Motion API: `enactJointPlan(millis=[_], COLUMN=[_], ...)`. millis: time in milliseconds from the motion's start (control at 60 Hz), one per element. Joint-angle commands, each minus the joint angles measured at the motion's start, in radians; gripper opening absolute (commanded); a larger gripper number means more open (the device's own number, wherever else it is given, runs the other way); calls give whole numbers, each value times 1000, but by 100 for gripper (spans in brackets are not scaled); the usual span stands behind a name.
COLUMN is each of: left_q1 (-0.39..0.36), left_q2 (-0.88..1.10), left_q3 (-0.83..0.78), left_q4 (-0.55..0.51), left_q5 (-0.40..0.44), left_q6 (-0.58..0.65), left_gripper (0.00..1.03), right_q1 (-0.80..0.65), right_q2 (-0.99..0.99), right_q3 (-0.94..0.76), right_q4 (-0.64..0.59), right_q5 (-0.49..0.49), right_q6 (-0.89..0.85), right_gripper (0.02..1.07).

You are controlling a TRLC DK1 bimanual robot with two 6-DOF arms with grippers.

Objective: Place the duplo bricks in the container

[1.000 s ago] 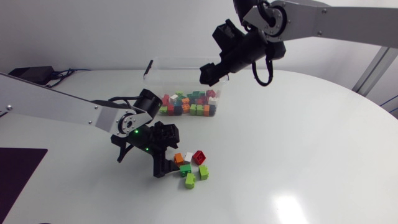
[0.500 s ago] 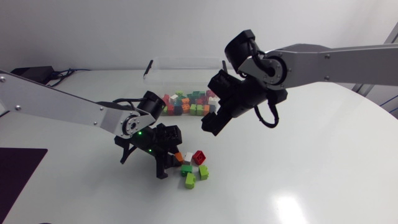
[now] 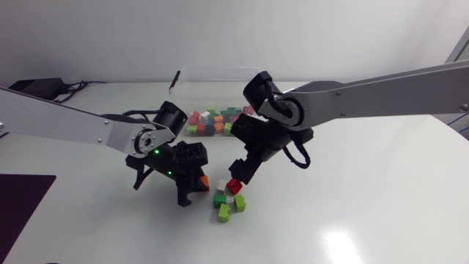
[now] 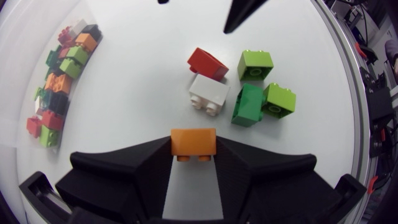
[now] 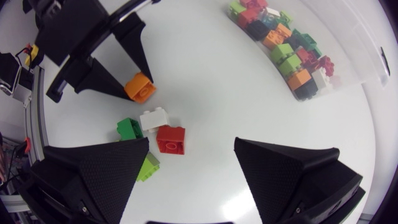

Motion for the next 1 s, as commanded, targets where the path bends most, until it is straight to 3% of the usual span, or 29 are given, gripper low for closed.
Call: enactJointPlan(millis=[0, 583, 883, 983], left_q1=[30, 165, 196, 199], left_q2=[-64, -281, -298, -297], left_q3=[-21, 54, 133, 146], left_q4=[-11, -53, -30, 24], left_q5=[1, 67, 113, 121], left_q6=[-3, -45, -115, -153], left_gripper=[28, 28, 28, 28], right_q1=[26, 69, 85, 80], right_q2=[32, 169, 218, 219], right_q3=[-24, 37, 59, 63], right_q4=[-3, -24, -3, 2], right_q5=[12, 54, 86, 87], right_q6=[-22, -32, -31, -31], right_gripper=[102, 101, 85, 72])
